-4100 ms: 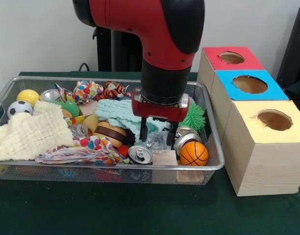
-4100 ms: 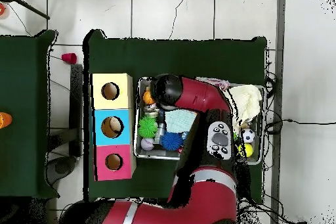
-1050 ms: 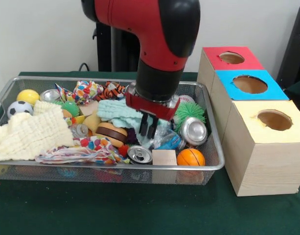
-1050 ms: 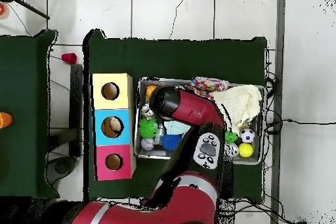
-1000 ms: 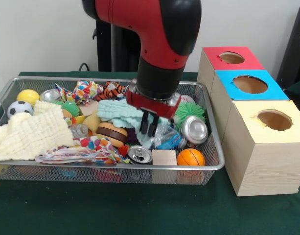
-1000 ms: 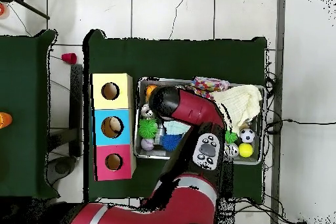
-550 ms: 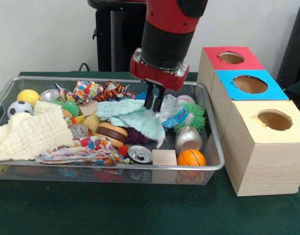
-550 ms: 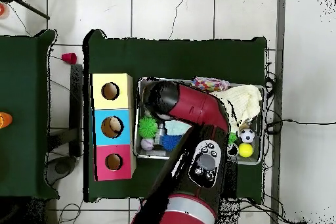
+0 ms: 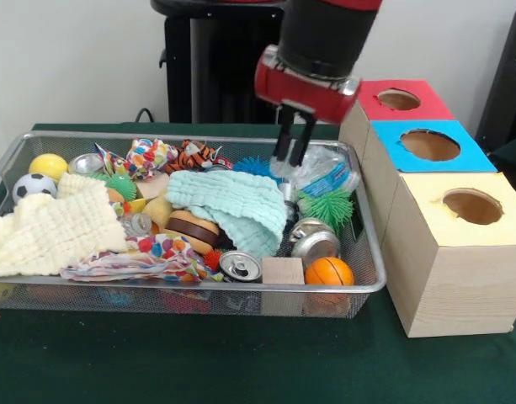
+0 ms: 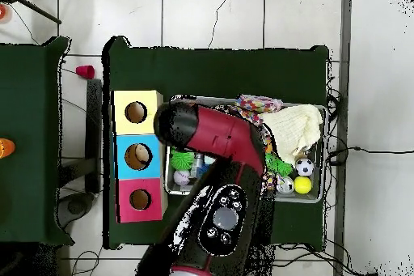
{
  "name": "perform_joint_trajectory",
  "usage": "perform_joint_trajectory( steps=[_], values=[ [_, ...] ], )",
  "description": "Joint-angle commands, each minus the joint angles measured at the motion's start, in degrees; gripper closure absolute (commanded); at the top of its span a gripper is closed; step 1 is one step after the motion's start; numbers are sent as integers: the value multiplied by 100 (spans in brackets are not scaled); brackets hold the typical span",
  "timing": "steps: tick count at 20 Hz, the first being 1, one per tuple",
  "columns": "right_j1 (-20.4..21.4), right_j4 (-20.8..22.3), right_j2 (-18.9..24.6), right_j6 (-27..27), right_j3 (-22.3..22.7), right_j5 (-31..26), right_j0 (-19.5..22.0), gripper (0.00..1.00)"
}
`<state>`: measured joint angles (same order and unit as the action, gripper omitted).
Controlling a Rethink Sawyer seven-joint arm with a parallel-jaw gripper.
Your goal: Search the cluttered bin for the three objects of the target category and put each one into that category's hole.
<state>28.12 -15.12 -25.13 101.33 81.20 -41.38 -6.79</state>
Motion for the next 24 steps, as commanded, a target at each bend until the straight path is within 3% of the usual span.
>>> perform_joint_trajectory(
  steps=[1, 4, 9, 13, 18, 24],
  values=[
    [83, -400, -217, 2645, 923, -255, -618, 100],
    [101, -495, -486, 3039, 984, -544, -955, 100],
    [-81, -288, -1201, 3622, 694, -1107, -1541, 100],
    [-211, -216, -1470, 4112, 540, -1611, -1837, 100],
    [-408, -224, -1514, 4690, 566, -1945, -2095, 100],
    [-523, -198, -1391, 4902, 600, -2227, -2131, 100]
  ],
)
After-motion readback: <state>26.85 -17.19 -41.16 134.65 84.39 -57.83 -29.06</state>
